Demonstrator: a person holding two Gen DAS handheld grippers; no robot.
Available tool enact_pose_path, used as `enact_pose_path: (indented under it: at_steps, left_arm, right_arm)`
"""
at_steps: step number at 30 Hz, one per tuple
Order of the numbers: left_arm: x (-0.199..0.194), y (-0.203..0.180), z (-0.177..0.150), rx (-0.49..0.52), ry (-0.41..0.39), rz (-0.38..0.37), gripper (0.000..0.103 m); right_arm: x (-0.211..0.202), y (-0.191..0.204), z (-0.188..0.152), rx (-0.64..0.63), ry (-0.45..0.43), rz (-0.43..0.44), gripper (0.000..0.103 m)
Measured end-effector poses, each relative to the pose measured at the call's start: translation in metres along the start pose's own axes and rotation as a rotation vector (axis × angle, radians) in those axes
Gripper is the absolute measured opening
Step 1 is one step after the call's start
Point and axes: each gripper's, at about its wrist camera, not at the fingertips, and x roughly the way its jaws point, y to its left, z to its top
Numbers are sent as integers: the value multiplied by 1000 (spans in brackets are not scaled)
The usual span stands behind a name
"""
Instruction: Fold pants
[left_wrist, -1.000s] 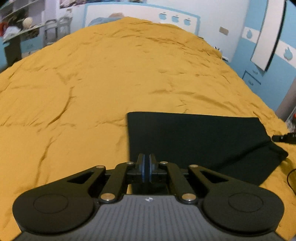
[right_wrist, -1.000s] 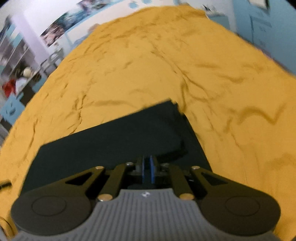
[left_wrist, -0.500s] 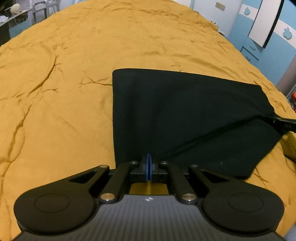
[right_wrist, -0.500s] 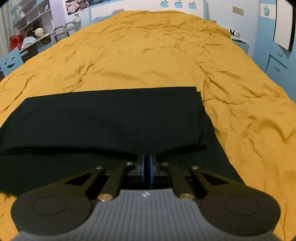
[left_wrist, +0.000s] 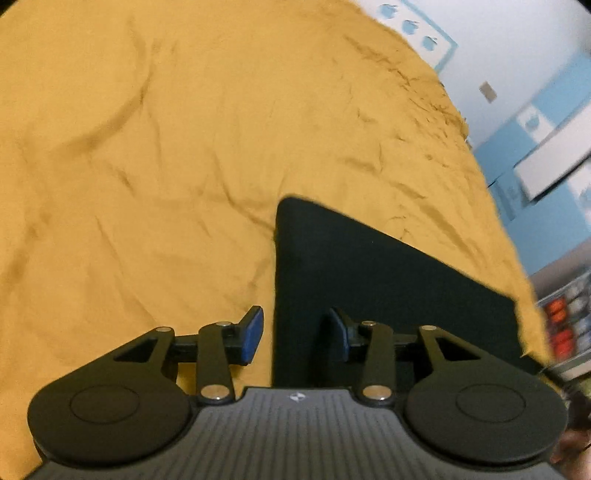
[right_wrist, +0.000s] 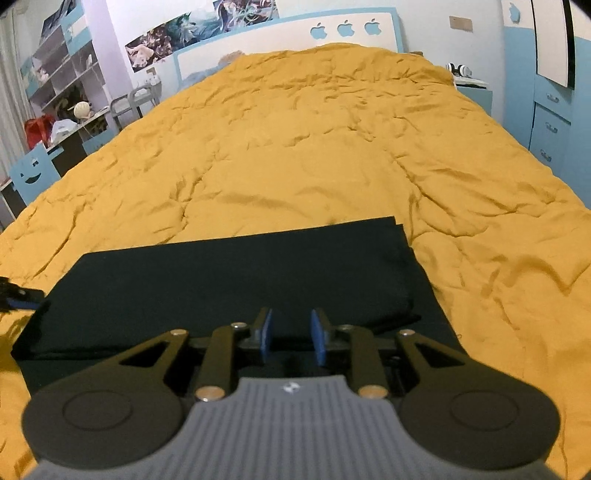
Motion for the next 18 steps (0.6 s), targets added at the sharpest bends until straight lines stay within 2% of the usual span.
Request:
enact_pose_path:
  at_steps: [5,7,9,13,18]
  left_arm:
    - [18,31,-9,-155,9,-106,45]
    - [18,37,-10,-196,5,-138,25]
    - [13,36,-6,-222,-3,-160,13]
    - [-10,3,2,-148,-69,-141,9]
    - [-39,-82,17,-11,-129,-124,8]
  right_arm:
    - [5,0,0,14,14,2,22]
    - [6,1,-1,16,19,3,22]
    - [6,2,-2,11,20,6,22]
    - [2,1,-2,6,26,1,22]
    - [-9,-7,-3,41,39,8,22]
